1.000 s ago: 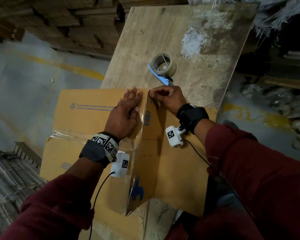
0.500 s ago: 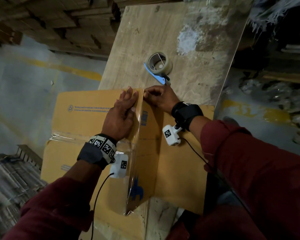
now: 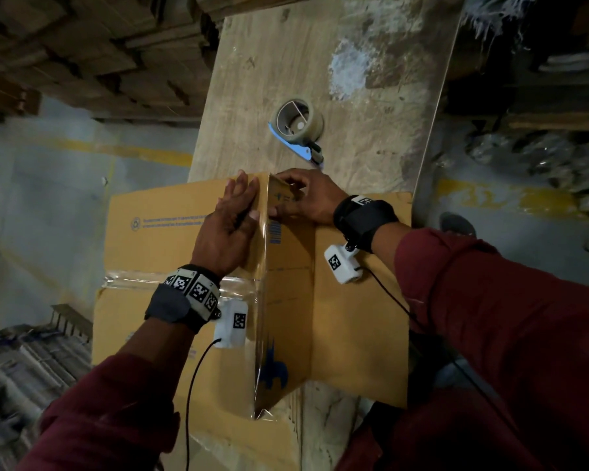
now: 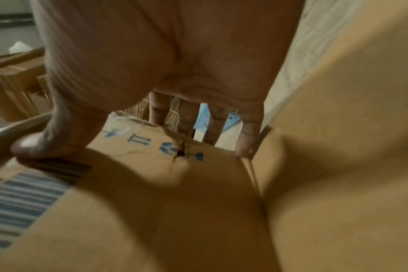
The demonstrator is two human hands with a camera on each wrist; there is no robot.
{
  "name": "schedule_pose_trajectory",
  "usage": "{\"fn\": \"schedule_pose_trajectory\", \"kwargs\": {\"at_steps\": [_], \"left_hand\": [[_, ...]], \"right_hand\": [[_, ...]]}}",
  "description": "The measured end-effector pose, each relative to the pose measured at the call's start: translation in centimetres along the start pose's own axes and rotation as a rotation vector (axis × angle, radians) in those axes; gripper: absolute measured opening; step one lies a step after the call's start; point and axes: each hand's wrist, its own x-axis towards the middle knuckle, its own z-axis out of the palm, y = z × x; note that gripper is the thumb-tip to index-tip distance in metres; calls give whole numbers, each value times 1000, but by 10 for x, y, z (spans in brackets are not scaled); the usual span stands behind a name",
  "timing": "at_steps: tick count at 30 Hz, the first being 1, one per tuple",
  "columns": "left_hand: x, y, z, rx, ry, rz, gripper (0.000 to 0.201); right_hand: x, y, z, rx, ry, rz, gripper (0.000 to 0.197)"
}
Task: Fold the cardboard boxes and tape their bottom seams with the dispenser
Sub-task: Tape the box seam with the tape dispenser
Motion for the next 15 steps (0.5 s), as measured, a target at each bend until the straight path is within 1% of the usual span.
{"fn": "schedule_pose_trajectory", "kwargs": {"at_steps": [2, 4, 7, 8, 10, 11, 12, 13, 15], "left_hand": [[0, 3, -1, 22, -8, -1, 57], [-2, 7, -4, 44, -25, -3, 58], [-10, 17, -8, 69, -12, -27, 64], [-15, 21, -9, 80, 14, -42, 64], [-28, 24, -11, 98, 82, -82, 58], [-36, 25, -12, 99, 123, -91, 52], [-44, 25, -12, 100, 170, -97, 48], [-52, 24, -11, 107, 217, -109, 44], [-66, 26, -8, 127, 285, -150, 38]], "right_hand": [[0, -2, -2, 7, -17, 19, 73], [0, -8, -6, -8, -37, 21, 83], [-4, -14, -13, -99, -92, 0, 110], [-8, -16, -13, -159, -105, -30, 122], [-17, -22, -5, -359, -78, -172, 141], [-20, -27, 2, -468, -51, -266, 143], [-21, -31, 9, -561, -34, -353, 140], [-21, -32, 15, -630, -28, -433, 134], [-19, -31, 20, -714, -39, -577, 110]]}}
